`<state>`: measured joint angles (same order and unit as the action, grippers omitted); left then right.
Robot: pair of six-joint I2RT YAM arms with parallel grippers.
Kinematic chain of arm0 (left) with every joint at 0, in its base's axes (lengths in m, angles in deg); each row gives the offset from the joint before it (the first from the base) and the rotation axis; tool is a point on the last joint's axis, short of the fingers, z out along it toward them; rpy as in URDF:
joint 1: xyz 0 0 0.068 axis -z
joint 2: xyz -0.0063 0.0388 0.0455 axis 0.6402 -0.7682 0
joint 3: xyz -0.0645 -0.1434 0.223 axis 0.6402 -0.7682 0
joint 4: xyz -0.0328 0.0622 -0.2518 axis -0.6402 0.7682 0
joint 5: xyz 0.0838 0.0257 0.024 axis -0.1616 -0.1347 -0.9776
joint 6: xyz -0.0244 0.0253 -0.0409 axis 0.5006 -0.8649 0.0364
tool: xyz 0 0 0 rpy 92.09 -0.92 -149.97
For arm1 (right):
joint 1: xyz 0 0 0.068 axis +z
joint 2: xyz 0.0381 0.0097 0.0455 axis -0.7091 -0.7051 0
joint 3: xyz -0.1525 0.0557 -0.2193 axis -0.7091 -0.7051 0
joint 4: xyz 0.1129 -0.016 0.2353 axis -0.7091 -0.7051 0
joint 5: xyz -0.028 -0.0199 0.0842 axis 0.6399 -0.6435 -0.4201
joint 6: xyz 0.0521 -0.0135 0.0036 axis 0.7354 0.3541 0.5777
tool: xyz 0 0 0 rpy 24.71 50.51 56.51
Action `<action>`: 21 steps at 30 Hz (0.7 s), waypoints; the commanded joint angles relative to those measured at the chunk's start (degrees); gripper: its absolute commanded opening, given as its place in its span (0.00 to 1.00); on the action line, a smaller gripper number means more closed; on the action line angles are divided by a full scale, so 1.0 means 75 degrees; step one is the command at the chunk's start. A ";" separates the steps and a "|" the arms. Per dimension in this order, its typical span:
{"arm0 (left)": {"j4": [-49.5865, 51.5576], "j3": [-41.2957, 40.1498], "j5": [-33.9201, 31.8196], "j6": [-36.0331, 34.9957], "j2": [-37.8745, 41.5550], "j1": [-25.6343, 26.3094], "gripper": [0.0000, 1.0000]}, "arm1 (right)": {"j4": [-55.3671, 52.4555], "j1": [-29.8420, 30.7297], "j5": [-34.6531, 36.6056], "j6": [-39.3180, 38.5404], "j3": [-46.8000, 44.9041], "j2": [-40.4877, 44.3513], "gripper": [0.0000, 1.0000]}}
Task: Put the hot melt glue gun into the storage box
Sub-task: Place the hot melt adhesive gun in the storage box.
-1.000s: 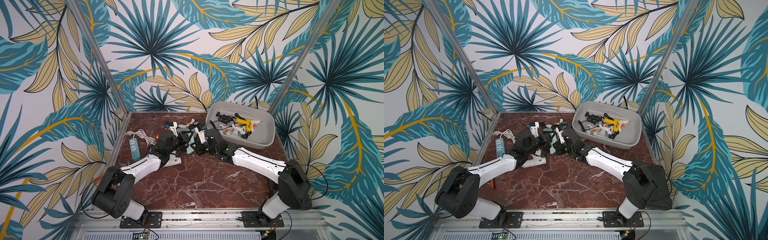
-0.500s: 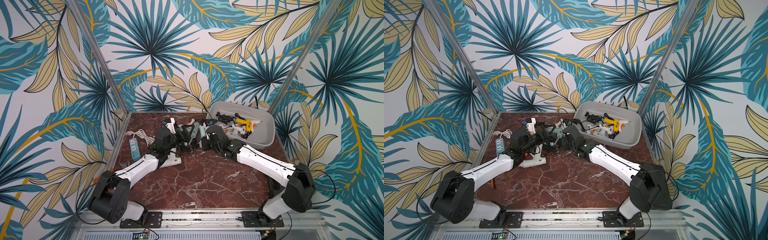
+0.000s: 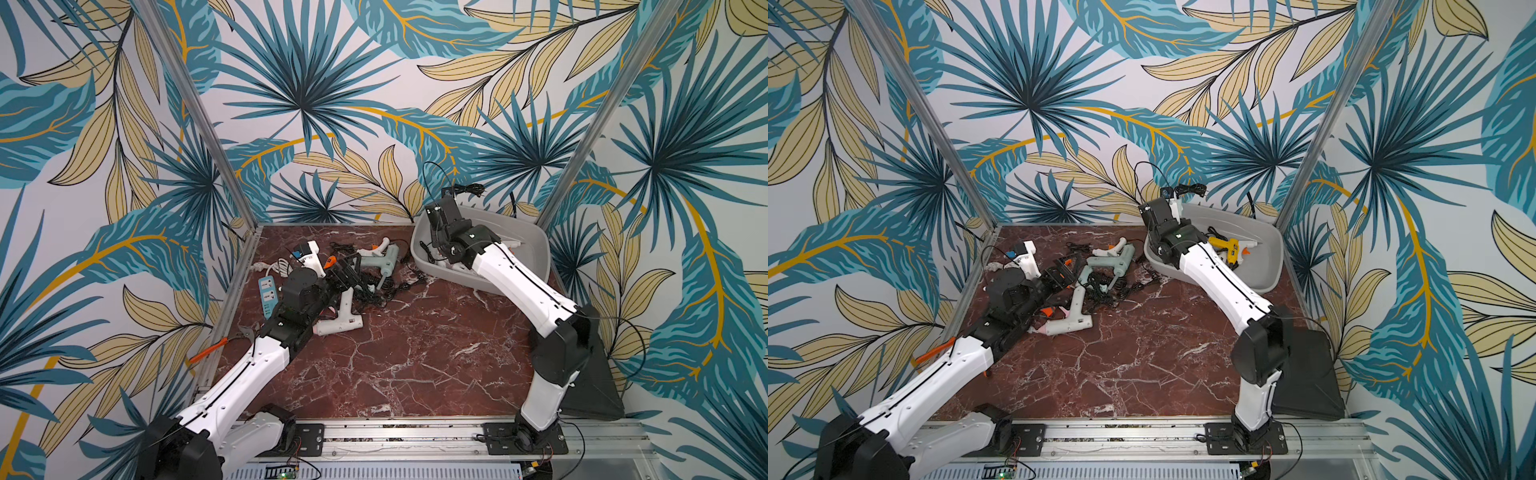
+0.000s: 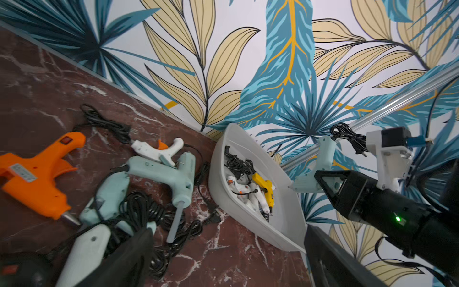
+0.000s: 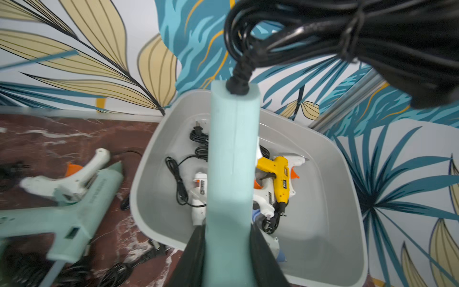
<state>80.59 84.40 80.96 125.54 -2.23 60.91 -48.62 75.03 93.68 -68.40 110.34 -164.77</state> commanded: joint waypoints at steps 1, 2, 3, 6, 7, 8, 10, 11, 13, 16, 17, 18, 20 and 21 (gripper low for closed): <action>0.0906 -0.0170 -0.0518 -0.0525 0.0390 -0.0111 1.00 | -0.0877 -0.0259 0.0604 -0.0484 0.0862 -0.0935 0.00; 0.1019 -0.0208 -0.0781 -0.0558 0.0462 -0.0130 1.00 | -0.0985 -0.0310 0.0658 -0.0556 0.1148 -0.1234 0.00; 0.1093 -0.0243 -0.0835 -0.0583 0.0539 -0.0143 1.00 | -0.1061 -0.0343 0.0679 -0.0638 0.1355 -0.1431 0.00; 0.1281 -0.0340 -0.0907 -0.0628 0.0696 -0.0216 1.00 | -0.1193 -0.0361 0.0796 -0.0953 0.1993 -0.2205 0.00; 0.1328 -0.0370 -0.0922 -0.0633 0.0731 -0.0234 1.00 | -0.1288 -0.0367 0.0870 -0.1049 0.2251 -0.2474 0.00; 0.1373 -0.0388 -0.0931 -0.0634 0.0761 -0.0254 1.00 | -0.1406 -0.0374 0.1002 -0.1105 0.2487 -0.2737 0.00; 0.1440 -0.0428 -0.0930 -0.0633 0.0797 -0.0277 1.00 | -0.1560 -0.0388 0.1152 -0.1266 0.2879 -0.3170 0.01; 0.1467 -0.0444 -0.0922 -0.0632 0.0804 -0.0287 1.00 | -0.1590 -0.0393 0.1180 -0.1334 0.3004 -0.3353 0.02; 0.1484 -0.0481 -0.0911 -0.0609 0.0798 -0.0311 1.00 | -0.1628 -0.0425 0.1197 -0.1467 0.3193 -0.3641 0.03; 0.1504 -0.0538 -0.0893 -0.0586 0.0808 -0.0329 1.00 | -0.1690 -0.0486 0.1354 -0.1617 0.3405 -0.4045 0.04; 0.1501 -0.0551 -0.0888 -0.0587 0.0801 -0.0331 1.00 | -0.1711 -0.0511 0.1400 -0.1657 0.3441 -0.4137 0.05; 0.1498 -0.0563 -0.0879 -0.0578 0.0807 -0.0339 1.00 | -0.1753 -0.0533 0.1452 -0.1686 0.3487 -0.4256 0.05; 0.1517 -0.0576 -0.0883 -0.0572 0.0792 -0.0350 1.00 | -0.1799 -0.0578 0.1468 -0.1751 0.3549 -0.4433 0.05; 0.1522 -0.0587 -0.0877 -0.0573 0.0802 -0.0359 1.00 | -0.1807 -0.0604 0.1468 -0.1777 0.3573 -0.4515 0.05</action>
<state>91.19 80.77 74.84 121.93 2.99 58.81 -60.37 71.18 101.63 -80.38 135.67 -197.25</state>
